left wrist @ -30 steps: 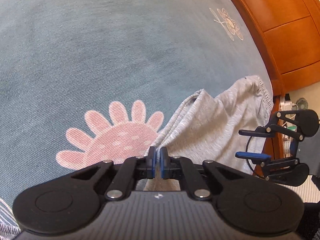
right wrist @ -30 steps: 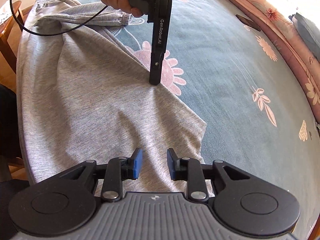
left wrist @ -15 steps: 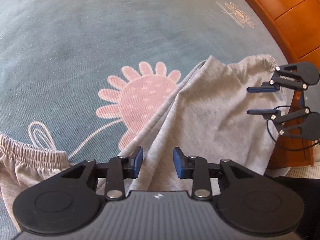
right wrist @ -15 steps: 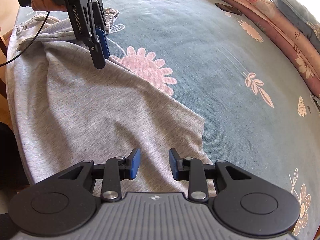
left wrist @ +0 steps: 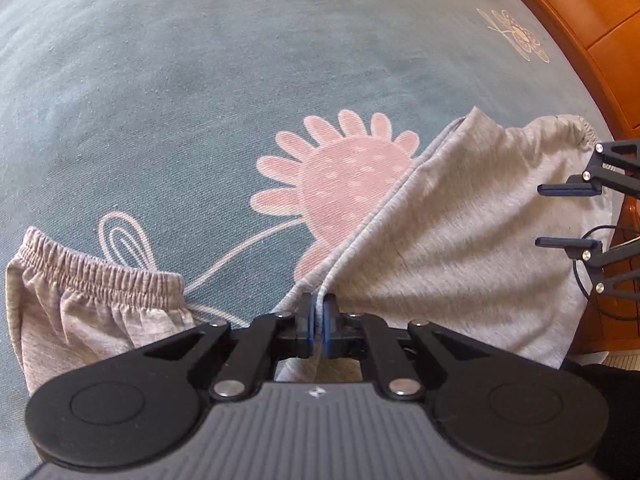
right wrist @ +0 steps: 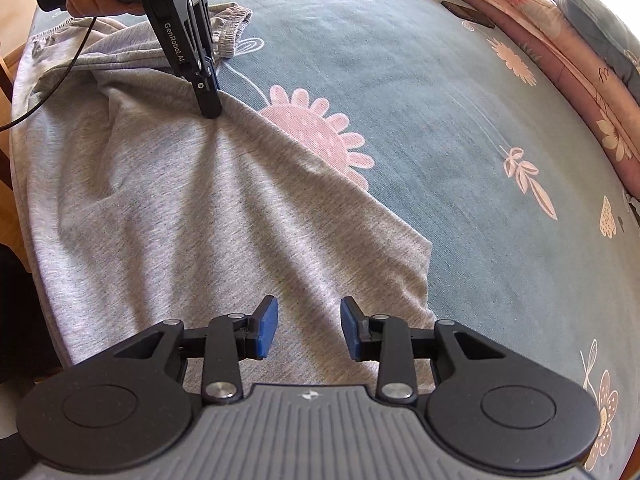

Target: Fold clothes

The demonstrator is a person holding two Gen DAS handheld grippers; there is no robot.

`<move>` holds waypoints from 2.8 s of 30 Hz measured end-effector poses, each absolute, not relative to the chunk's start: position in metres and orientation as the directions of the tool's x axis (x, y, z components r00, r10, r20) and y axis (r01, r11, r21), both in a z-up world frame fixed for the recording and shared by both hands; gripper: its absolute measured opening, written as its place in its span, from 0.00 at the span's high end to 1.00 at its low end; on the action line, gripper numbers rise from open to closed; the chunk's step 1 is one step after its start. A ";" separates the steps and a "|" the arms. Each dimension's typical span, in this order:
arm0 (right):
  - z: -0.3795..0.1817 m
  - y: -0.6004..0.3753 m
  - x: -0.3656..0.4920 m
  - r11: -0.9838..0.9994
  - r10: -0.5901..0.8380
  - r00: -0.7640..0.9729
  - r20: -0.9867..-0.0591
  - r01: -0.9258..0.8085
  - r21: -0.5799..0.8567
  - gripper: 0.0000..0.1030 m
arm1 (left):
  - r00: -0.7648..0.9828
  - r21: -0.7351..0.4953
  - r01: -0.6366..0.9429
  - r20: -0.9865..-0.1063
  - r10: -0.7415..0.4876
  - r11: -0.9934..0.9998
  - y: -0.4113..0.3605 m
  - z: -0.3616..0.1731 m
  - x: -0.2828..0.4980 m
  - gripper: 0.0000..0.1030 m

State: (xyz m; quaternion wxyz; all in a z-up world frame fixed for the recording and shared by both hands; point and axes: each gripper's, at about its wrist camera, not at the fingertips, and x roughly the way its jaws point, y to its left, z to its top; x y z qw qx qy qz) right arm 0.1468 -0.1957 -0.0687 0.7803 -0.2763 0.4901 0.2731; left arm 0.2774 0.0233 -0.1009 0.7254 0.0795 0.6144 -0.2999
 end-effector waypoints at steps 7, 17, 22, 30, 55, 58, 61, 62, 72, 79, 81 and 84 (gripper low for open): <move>-0.075 -0.196 0.160 0.756 0.152 0.348 -0.925 -0.644 -0.118 0.57 | 0.146 -0.254 0.522 -0.914 -0.379 0.814 0.027 -0.055 0.254 0.72; -0.105 -0.204 0.194 0.881 0.238 0.188 -0.953 -0.455 0.130 0.29 | 0.051 -0.265 0.327 -0.953 -0.297 0.907 0.025 -0.109 0.208 0.64; -0.114 -0.194 0.194 0.892 0.229 0.153 -0.961 -0.428 0.144 0.03 | 0.082 -0.398 0.208 -0.903 -0.422 0.893 0.048 -0.113 0.207 0.46; -0.125 -0.156 0.196 0.933 0.035 0.136 -0.990 -0.359 -0.016 0.00 | 0.052 -0.574 0.172 -0.806 -0.589 0.801 0.074 -0.120 0.221 0.36; -0.117 -0.164 0.154 0.965 0.104 0.371 -0.923 -0.263 0.003 0.00 | 0.214 -0.418 0.381 -0.828 -0.518 0.825 0.027 -0.112 0.195 0.04; -0.113 -0.176 0.152 0.958 0.136 0.409 -0.902 -0.285 0.015 0.00 | 0.250 -0.358 0.386 -0.846 -0.471 0.850 0.019 -0.112 0.186 0.03; -0.116 -0.182 0.149 0.954 0.175 0.453 -0.874 -0.297 0.037 0.00 | 0.318 -0.261 0.413 -0.856 -0.407 0.872 0.012 -0.112 0.166 0.03; -0.117 -0.184 0.146 0.954 0.187 0.472 -0.861 -0.297 0.044 0.00 | 0.350 -0.221 0.422 -0.855 -0.383 0.879 0.010 -0.113 0.157 0.03; -0.046 -0.239 0.061 0.977 0.210 0.685 -0.698 -0.128 0.168 0.00 | 0.552 0.114 0.443 -0.816 -0.170 0.889 -0.003 -0.080 0.031 0.12; 0.041 -0.295 -0.004 0.923 0.262 0.848 -0.461 -0.080 0.376 0.00 | 0.752 0.219 0.412 -0.629 -0.194 0.885 0.000 -0.006 0.000 0.14; 0.037 -0.305 -0.011 0.884 0.305 0.841 -0.447 -0.075 0.462 0.00 | 0.753 0.195 0.415 -0.622 -0.215 0.889 -0.004 -0.002 0.000 0.16; 0.006 -0.308 -0.011 0.826 0.406 0.793 -0.454 -0.106 0.554 0.00 | 0.726 0.120 0.405 -0.644 -0.239 0.906 -0.004 -0.017 0.008 0.17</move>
